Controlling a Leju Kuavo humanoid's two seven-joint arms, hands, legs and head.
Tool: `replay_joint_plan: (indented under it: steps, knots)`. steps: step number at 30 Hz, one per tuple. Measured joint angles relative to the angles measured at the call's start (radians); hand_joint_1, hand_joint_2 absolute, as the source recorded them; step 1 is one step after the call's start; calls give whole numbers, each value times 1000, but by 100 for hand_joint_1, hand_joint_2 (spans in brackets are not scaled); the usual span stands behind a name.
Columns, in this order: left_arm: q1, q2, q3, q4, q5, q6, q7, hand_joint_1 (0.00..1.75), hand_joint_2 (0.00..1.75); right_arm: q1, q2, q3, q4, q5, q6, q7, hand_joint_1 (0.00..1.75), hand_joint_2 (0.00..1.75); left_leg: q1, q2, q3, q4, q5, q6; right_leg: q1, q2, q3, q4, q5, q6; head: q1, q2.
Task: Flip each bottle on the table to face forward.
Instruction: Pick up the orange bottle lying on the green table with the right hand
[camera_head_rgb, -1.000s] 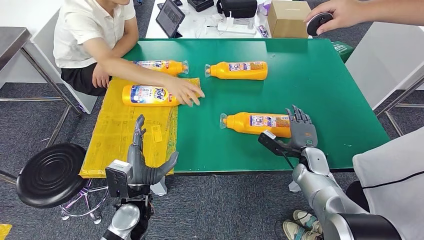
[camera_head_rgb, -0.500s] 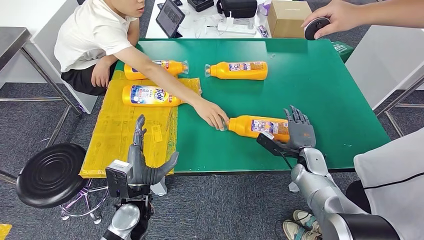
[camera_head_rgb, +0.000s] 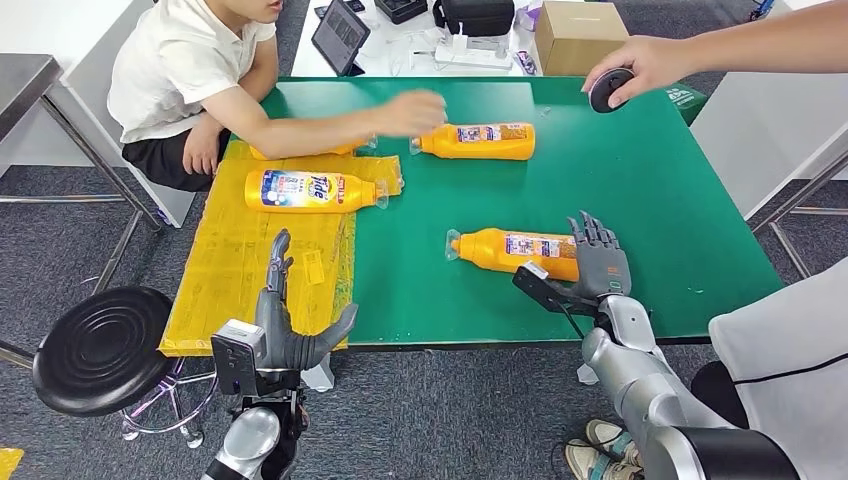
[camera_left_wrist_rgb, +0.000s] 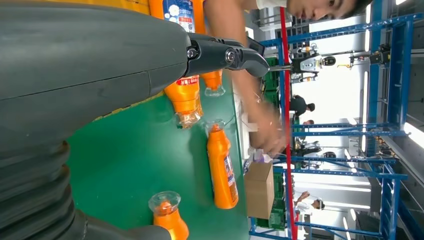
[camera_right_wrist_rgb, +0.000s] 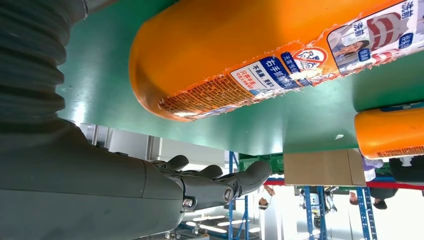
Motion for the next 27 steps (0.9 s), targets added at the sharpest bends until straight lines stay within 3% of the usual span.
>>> replay_joint_plan:
  steps: [11, 19, 27]
  knots:
    - [0, 2, -5, -3, -12, -6, 1, 0, 175, 3, 3, -21, 6, -39, 42, 9, 0, 175, 0, 0, 0, 0, 0, 0, 0, 0, 0, 0, 0, 0, 0, 0]
    - [14, 18, -6, -32, -19, -26, 8, 0, 175, 32, 7, -78, 13, -141, 146, -86, 0, 175, 0, 0, 0, 0, 0, 0, 0, 0, 0, 0, 0, 0, 0, 0]
    - [31, 26, -5, -47, -25, -44, 15, 0, 175, 41, 8, -107, 16, -139, 106, -118, 0, 175, 0, 0, 0, 0, 0, 0, 0, 0, 0, 0, 0, 0, 0, 0]
